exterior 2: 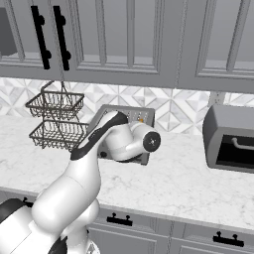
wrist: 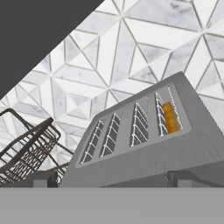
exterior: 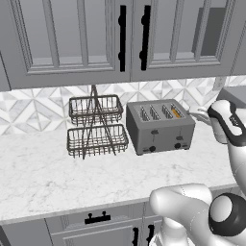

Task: Start the toaster. Once the lever pops up, take the bread to the plate on the dining counter.

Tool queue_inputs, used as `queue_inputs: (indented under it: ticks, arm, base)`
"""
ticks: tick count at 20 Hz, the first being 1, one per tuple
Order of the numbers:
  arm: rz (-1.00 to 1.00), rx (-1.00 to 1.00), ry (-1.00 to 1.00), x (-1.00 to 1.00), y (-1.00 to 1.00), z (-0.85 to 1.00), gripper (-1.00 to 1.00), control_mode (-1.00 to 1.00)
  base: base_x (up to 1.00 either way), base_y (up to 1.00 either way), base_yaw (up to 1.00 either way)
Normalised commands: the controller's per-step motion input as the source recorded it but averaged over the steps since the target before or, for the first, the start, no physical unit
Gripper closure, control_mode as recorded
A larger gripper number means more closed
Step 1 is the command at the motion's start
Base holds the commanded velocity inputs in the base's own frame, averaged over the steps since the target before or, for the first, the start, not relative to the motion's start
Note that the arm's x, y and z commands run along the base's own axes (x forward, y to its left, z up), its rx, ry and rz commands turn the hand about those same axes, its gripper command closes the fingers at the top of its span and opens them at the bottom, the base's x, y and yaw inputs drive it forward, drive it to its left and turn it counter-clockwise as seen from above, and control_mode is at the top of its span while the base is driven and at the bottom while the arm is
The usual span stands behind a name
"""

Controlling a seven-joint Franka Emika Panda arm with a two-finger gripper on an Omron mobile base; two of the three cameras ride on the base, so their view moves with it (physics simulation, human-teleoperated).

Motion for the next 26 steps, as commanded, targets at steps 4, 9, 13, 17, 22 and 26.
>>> queue_inputs:
  ticks: [4, 9, 13, 17, 22, 26]
  arm:
    - [0.00, 0.00, 0.00, 0.00, 0.00, 0.00, -1.00, -1.00]
    - [0.00, 0.00, 0.00, 0.00, 0.00, 0.00, -1.00, -1.00]
    - [0.00, 0.00, 0.00, 0.00, 0.00, 0.00, -1.00, -1.00]
    - [0.00, 0.00, 0.00, 0.00, 0.00, 0.00, -1.00, -1.00]
    - [0.00, 0.00, 0.00, 0.00, 0.00, 0.00, -1.00, -1.00]
    - [0.00, 0.00, 0.00, 0.00, 0.00, 0.00, -1.00, -1.00]
  base:
    - [0.00, 0.00, 0.00]
    - [0.00, 0.00, 0.00]
    - [0.00, 0.00, 0.00]
    - [0.00, 0.00, 0.00]
    - [0.00, 0.00, 0.00]
    - [0.00, 0.00, 0.00]
